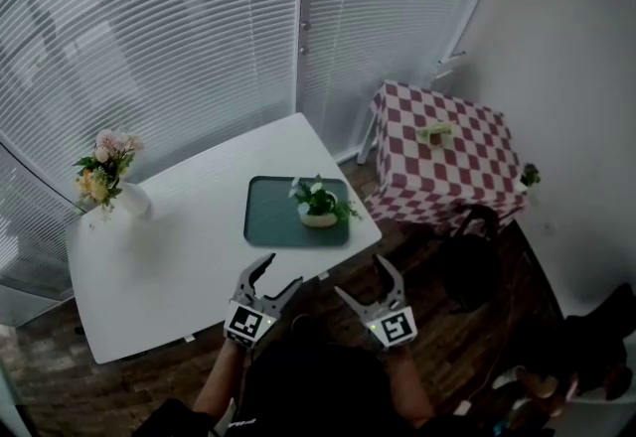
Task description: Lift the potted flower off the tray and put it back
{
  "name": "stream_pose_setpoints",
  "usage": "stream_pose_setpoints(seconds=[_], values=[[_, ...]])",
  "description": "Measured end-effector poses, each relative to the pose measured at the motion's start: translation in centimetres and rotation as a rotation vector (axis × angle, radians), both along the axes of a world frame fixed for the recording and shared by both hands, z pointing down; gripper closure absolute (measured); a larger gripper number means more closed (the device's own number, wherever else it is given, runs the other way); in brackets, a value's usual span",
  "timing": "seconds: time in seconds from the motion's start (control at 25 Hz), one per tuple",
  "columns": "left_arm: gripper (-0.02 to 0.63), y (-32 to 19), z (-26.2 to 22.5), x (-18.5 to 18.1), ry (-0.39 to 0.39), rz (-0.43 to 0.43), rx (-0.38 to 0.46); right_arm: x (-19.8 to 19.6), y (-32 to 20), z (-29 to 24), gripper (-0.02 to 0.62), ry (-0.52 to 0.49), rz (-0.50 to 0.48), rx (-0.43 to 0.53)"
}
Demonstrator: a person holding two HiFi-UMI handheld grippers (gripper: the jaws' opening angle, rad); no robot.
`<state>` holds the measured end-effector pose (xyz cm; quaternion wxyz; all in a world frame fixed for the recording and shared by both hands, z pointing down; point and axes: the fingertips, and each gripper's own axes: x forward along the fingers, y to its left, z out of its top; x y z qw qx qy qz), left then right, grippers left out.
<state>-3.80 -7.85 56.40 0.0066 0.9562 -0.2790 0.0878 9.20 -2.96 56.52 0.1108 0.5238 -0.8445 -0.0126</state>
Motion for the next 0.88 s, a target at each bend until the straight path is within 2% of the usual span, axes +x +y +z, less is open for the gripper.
stream_pose_setpoints(seconds=[0.16, 0.36, 0.48, 0.52, 0.56, 0.6, 0.68, 0.72, 0.76, 0.88], values=[[0.304, 1.0, -0.7, 0.6, 0.016, -0.016, 0.010, 0.2, 1.1, 0.2, 0.193, 0.029, -0.019, 0.000], [0.305, 2.8, -0.8, 1.3, 0.020, -0.029, -0.001, 0.3, 1.6, -0.7, 0.195, -0.025, -0.026, 0.041], [0.308, 3.7, -0.8, 1.4, 0.008, -0.032, 0.013, 0.3, 1.8, -1.1, 0.195, -0.022, -0.041, 0.050], [0.338, 3.8, -1.0, 1.3, 0.018, -0.045, 0.021, 0.2, 1.8, -1.5, 0.198, -0.021, -0.045, 0.062], [0.430, 3.9, -1.2, 1.1, 0.030, -0.066, 0.029, 0.2, 1.9, -1.9, 0.207, -0.014, -0.042, 0.081], [0.499, 3.8, -1.4, 0.8, 0.040, -0.086, 0.034, 0.4, 2.0, -2.2, 0.236, 0.001, -0.033, 0.104], [0.571, 3.8, -1.8, 0.5, 0.051, -0.105, 0.043, 1.0, 2.2, -2.5, 0.481, 0.039, -0.004, 0.145], [0.584, 3.9, -2.1, 0.5, 0.055, -0.108, 0.050, 1.3, 2.3, -2.6, 0.553, 0.040, 0.008, 0.153], [0.592, 4.0, -2.3, 0.4, 0.057, -0.112, 0.064, 1.5, 2.3, -2.7, 0.584, 0.016, 0.020, 0.149], [0.600, 4.2, -3.0, 0.2, 0.043, -0.130, 0.123, 2.0, 2.5, -3.2, 0.591, -0.079, 0.050, 0.142]])
